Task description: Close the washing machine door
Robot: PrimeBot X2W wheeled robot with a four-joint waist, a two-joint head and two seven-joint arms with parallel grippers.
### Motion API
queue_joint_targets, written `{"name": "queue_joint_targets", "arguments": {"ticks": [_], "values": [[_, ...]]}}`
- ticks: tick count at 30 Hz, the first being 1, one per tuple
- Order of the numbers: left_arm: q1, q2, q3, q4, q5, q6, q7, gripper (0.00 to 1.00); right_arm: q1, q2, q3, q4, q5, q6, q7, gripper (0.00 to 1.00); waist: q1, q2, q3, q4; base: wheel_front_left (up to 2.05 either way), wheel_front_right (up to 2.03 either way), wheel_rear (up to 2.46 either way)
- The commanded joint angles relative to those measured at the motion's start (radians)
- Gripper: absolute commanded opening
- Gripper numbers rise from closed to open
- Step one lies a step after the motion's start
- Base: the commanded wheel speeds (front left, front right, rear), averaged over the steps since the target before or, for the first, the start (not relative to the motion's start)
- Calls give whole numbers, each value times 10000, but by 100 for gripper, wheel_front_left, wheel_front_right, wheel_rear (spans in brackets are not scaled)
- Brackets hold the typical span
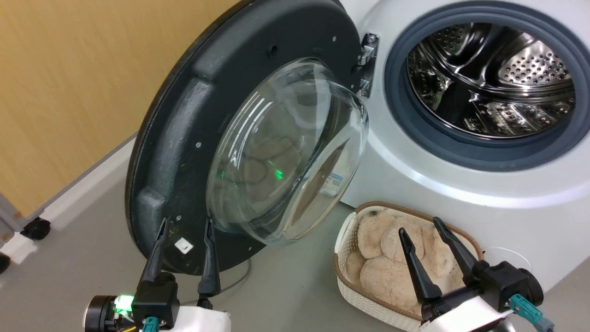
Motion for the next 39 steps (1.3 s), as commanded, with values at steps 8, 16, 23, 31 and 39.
{"name": "queue_joint_targets", "arguments": {"ticks": [8,16,23,31,39], "values": [[161,63,-112,-96,-103,131,-248,100,-161,-64,113,101,135,8,-250,100,0,0,-8,383,0,0,0],[198,52,-149,-85,-151,147,-322,100,-132,-72,154,89,144,8,-323,100,0,0,17,547,0,0,0],[200,9,-114,-83,-432,-17,-322,0,-98,-91,150,62,130,8,-323,100,0,0,58,576,0,0,0],[-439,525,1425,-1359,-1171,-442,-322,0,110,-97,-11,-51,61,8,-323,100,0,0,96,626,0,0,0],[-2208,1474,3378,-352,-3900,-1560,243,0,484,-76,-287,-258,-60,8,-324,100,0,0,208,611,0,0,0]]}}
